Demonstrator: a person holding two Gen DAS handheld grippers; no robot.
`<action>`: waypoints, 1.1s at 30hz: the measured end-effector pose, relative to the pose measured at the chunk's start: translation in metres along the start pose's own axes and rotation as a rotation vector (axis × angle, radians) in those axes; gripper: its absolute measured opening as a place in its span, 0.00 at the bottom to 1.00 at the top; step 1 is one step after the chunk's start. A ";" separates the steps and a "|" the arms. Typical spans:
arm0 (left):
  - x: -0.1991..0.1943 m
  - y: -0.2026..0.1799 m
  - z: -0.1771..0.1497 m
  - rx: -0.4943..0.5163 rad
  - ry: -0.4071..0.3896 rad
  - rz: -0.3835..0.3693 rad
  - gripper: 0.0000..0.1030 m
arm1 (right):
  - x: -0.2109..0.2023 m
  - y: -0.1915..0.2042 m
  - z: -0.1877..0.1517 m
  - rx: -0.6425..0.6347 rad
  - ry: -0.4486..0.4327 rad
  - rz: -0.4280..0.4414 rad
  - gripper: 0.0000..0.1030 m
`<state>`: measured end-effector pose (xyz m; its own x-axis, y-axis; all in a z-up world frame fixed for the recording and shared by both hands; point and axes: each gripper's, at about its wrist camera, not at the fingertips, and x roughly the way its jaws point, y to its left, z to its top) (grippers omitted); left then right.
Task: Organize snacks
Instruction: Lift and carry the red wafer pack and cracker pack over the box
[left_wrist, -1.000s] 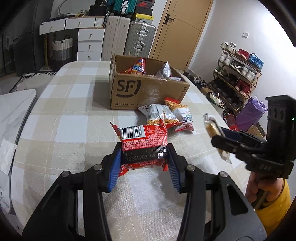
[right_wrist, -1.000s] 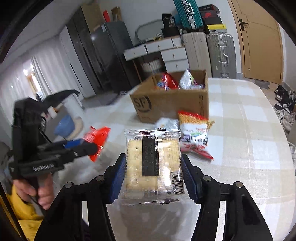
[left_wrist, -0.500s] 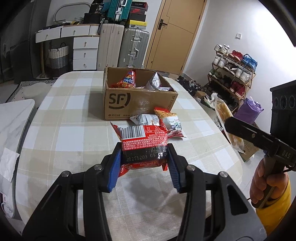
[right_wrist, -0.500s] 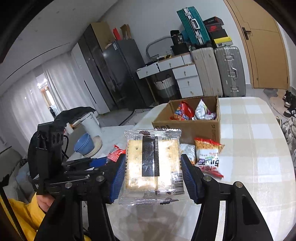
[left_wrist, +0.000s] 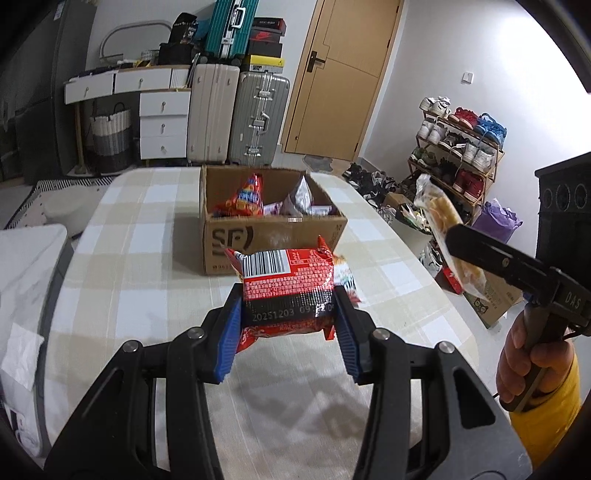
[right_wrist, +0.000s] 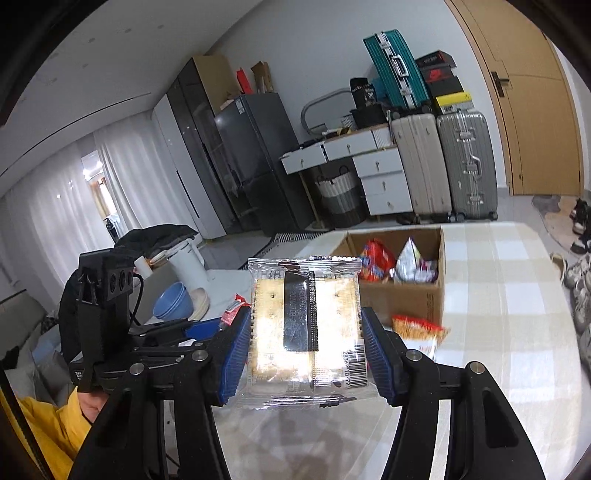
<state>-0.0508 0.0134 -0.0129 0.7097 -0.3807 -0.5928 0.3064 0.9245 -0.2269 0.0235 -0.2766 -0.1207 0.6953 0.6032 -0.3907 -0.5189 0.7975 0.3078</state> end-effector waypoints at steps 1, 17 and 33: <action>-0.001 0.000 0.005 0.005 -0.005 -0.003 0.42 | 0.000 0.000 0.005 -0.005 -0.010 0.001 0.57; 0.006 0.002 0.094 0.049 -0.045 -0.009 0.42 | 0.024 -0.007 0.096 -0.092 -0.075 -0.002 0.57; 0.132 0.055 0.179 -0.038 0.067 0.001 0.42 | 0.154 -0.088 0.163 -0.006 0.124 -0.083 0.57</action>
<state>0.1731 0.0100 0.0347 0.6657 -0.3789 -0.6428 0.2805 0.9254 -0.2549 0.2574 -0.2563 -0.0662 0.6691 0.5318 -0.5191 -0.4656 0.8444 0.2649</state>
